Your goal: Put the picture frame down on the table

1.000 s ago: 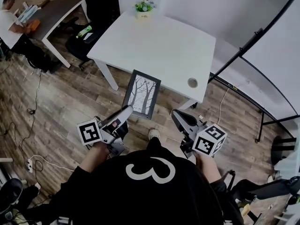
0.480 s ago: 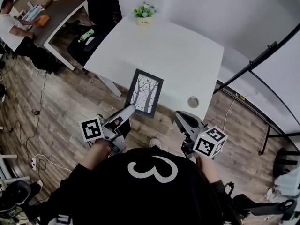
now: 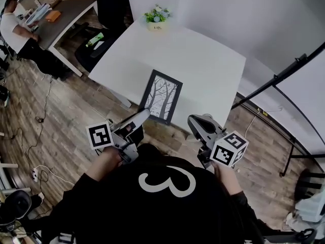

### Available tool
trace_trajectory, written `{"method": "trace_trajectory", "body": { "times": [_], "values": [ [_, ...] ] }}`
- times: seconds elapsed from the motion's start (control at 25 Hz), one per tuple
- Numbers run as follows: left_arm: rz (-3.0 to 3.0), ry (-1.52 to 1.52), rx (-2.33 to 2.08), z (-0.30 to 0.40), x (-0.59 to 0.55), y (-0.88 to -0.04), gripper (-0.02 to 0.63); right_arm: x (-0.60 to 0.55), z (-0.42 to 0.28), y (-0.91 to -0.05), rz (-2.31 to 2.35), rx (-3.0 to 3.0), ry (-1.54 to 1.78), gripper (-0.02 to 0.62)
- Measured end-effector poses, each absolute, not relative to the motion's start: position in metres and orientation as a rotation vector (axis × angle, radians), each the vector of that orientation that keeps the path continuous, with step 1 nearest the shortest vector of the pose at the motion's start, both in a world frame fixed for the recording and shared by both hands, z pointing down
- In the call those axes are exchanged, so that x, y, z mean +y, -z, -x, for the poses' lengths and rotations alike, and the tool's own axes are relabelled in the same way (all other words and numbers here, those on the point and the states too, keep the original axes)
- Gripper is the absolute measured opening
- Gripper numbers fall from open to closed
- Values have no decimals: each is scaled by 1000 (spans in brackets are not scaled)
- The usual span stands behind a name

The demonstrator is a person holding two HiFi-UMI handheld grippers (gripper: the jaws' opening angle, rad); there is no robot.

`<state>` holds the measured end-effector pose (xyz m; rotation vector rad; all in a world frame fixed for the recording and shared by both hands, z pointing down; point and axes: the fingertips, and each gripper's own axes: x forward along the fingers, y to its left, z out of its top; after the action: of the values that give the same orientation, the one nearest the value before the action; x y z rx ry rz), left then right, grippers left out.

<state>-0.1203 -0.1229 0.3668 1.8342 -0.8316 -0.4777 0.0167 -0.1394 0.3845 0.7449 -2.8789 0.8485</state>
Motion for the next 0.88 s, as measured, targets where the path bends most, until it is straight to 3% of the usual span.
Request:
{"method": "trace_trajectory", "body": {
  "times": [0.48,0.88],
  "values": [
    [-1890,468,-786,122,-130,-367,81,-130,-21,-380,-838,-2851,-770,23],
    [-1818,376,-771,118,-241,-396,83,-226,-35,-404,-948,-2795,-924,23]
  ]
}}
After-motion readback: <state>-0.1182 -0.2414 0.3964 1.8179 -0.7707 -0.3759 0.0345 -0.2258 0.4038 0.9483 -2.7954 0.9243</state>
